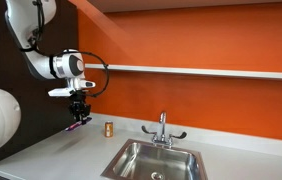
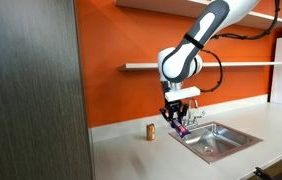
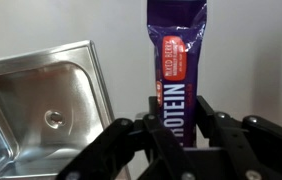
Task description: Place the snack bar onto the shelf
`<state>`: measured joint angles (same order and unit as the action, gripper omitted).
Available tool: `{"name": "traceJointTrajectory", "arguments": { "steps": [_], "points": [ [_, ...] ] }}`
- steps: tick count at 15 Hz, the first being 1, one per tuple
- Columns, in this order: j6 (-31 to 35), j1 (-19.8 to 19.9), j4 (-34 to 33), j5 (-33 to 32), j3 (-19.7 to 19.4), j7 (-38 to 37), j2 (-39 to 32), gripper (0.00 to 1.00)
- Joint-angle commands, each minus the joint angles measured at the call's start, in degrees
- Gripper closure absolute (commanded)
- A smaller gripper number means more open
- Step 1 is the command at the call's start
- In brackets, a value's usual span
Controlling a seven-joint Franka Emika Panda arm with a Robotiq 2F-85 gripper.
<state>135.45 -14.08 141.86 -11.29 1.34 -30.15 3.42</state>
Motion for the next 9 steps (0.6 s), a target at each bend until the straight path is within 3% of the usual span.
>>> {"name": "traceJointTrajectory", "arguments": {
  "steps": [1,5,9],
  "points": [
    [-7.87,2.75,1.15,0.10,3.77,0.67,8.46,0.86],
    [-17.96,4.69,-0.89,-0.38,5.67,1.77,14.94,0.86],
    [-24.28,6.20,-3.89,-2.39,6.20,8.68,18.86,0.86]
  ]
}}
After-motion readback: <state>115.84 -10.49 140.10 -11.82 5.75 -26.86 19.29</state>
